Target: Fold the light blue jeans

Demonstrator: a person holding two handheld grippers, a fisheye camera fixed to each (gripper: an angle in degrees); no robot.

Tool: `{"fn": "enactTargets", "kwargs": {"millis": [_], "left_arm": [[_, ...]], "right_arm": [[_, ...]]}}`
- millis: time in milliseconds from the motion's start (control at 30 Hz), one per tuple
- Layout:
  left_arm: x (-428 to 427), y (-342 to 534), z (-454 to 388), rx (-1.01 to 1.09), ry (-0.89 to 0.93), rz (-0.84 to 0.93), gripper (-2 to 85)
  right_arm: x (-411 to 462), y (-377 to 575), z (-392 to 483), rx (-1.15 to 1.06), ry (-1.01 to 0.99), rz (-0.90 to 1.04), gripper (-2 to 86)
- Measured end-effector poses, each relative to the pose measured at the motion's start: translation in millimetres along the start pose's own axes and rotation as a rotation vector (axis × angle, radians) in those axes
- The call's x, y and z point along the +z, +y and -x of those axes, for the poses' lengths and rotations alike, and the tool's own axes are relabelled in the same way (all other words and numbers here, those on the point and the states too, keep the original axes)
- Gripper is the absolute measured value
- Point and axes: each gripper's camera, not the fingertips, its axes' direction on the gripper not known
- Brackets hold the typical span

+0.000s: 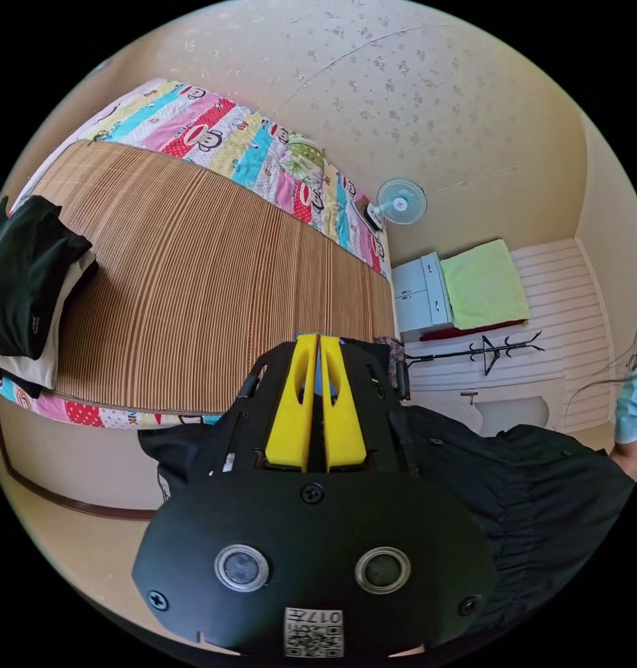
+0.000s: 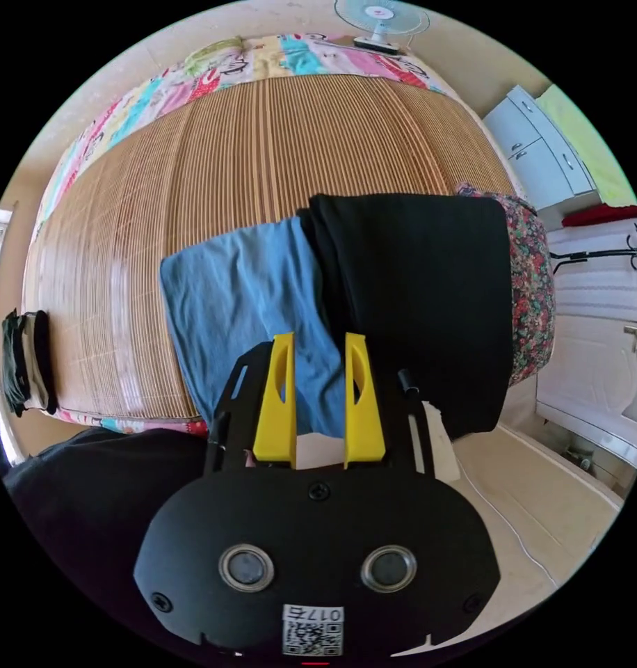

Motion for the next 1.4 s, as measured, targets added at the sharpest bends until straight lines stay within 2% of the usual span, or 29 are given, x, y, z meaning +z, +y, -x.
{"fn": "enactTargets", "kwargs": {"millis": [67, 133, 200, 267, 333, 433, 567, 633, 833, 933, 1000, 1067, 1100, 1133, 1167, 1233, 1300, 1333, 1400], "left_arm": [[-1, -2, 7, 0.024, 0.015, -0.003, -1.0], [0, -5, 13, 0.046, 0.038, 0.006, -1.0], [-5, -8, 19, 0.084, 0.064, -0.005, -1.0], [-12, -8, 22, 0.125, 0.076, -0.025, -1.0], [-18, -7, 28, 0.162, 0.093, -0.034, -1.0], [-26, -8, 46, 0.203, 0.165, -0.018, -0.9], [-44, -17, 68, 0.272, 0.259, 0.028, -0.6], [-56, -26, 74, 0.309, 0.281, 0.049, 0.1], [-103, -60, 97, 0.368, 0.348, 0.032, 10.9], [-119, -80, 119, 0.271, 0.651, -0.031, 16.2], [-106, -97, 133, 0.183, 1.044, 0.002, 17.4], [-93, -104, 143, 0.115, 1.27, -0.001, 15.7], [-90, -105, 152, 0.097, 1.379, -0.057, 10.6], [-91, -106, 157, 0.096, 1.409, -0.091, 8.0], [-99, -107, 166, 0.101, 1.412, -0.159, 5.4], [-121, -113, 176, 0.188, 1.349, -0.225, 3.3], [-157, -120, 178, 0.331, 1.114, -0.233, 1.5], [-165, -121, 176, 0.367, 1.06, -0.224, 1.2], [-176, -120, 154, 0.546, 0.867, -0.115, 0.3]], "right_arm": [[47, -5, -3, 0.011, 0.018, 0.136, 10.1], [111, -6, -6, 0.003, -0.075, 0.365, 6.0], [106, -2, -14, 0.05, -0.13, 0.347, 4.0], [81, 9, -17, 0.029, -0.312, 0.26, 3.2], [28, 34, -12, -0.08, -0.625, 0.06, 2.5], [-45, 62, 13, -0.29, -0.853, -0.149, 1.9], [-129, 85, 55, -0.471, -0.95, -0.326, 1.3], [-192, 113, 92, -0.643, -0.948, -0.445, 1.0], [-322, 211, 151, -1.084, -1.164, -0.753, 0.8], [-351, 250, 175, -1.251, -1.15, -0.838, 0.9], [-351, 261, 190, -1.297, -1.142, -0.827, 1.0], [-339, 268, 209, -1.342, -1.124, -0.785, 1.0], [-326, 271, 221, -1.347, -1.097, -0.759, 1.0], [-311, 269, 232, -1.319, -1.068, -0.717, 1.1], [-302, 266, 238, -1.287, -1.057, -0.683, 1.1], [-261, 240, 254, -1.1, -0.996, -0.491, 1.1], [-228, 223, 261, -0.923, -0.867, -0.368, 1.2], [-207, 212, 262, -0.81, -0.795, -0.301, 1.2], [-182, 195, 260, -0.71, -0.786, -0.205, 1.5]]}}
